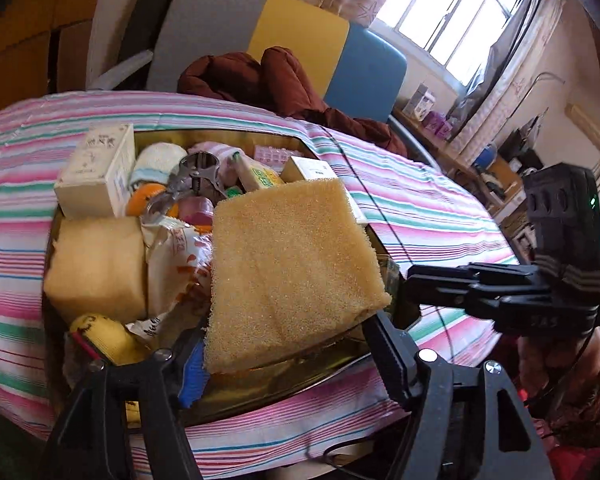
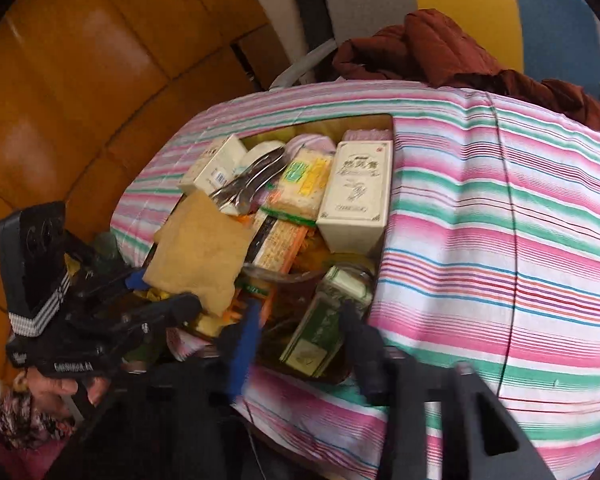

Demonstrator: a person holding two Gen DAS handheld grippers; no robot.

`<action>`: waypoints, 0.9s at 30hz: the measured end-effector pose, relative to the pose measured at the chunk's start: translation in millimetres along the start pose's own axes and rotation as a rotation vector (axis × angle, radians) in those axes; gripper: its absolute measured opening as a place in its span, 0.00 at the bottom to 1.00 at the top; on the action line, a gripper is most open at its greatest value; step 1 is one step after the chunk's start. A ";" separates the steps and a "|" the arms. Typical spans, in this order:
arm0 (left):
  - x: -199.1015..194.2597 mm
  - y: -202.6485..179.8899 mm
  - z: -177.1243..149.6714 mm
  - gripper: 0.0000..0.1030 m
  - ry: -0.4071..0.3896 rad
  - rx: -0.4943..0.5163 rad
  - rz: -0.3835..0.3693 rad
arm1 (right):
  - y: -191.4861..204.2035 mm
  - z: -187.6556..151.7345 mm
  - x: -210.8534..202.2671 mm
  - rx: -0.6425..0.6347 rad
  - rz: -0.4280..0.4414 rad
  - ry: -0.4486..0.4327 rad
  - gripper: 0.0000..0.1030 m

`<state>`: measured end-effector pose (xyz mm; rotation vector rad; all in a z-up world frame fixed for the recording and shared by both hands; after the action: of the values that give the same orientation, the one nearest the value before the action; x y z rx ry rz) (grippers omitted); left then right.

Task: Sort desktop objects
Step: 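Carry the yellow sponge and green box into the gold tray and release both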

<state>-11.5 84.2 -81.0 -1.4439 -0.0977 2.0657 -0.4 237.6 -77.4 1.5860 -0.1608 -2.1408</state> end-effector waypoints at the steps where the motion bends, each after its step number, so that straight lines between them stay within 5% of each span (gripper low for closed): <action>1: 4.2 -0.8 -0.6 0.68 0.016 0.009 -0.001 | 2.1 -0.5 2.0 -0.013 -0.005 0.005 0.28; 6: 24.5 -8.0 3.0 0.68 0.072 0.106 0.100 | 6.4 0.4 13.1 -0.031 -0.036 0.019 0.27; 17: -11.8 -2.5 -18.5 0.71 0.062 0.148 0.066 | 16.8 5.3 2.5 -0.021 0.053 -0.028 0.30; 19: -7.4 -2.1 -22.3 0.63 0.101 0.176 0.053 | 23.2 7.1 6.2 -0.035 0.058 -0.019 0.30; 20: -3.5 -0.5 -22.8 0.45 0.126 0.176 0.064 | 25.4 7.4 7.5 -0.041 0.055 -0.017 0.30; 21: 4.4 3.8 -21.3 0.41 0.159 0.160 0.088 | 27.7 7.6 9.4 -0.048 0.055 -0.013 0.30; 24: 20.5 10.4 -12.0 0.38 0.188 0.085 -0.009 | 29.1 8.4 14.6 -0.045 0.047 -0.006 0.30; 27: 40.2 14.9 -7.1 0.40 0.202 0.075 0.009 | 27.2 9.4 16.0 -0.033 0.047 -0.006 0.30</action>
<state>-20.6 90.9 -123.0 -1.5989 0.0676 1.8978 -4.5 204.9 -78.5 1.5426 -0.1613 -2.1020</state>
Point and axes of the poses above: each gripper's, at about its wrist camera, not at the fingertips, and x roughly the way its jaws point, y to its left, z to its top, the point moved 7 cm from there along x, roughly the way its jaws point, and after that the axes turned 14 degrees about y, right-handed, at the moved point
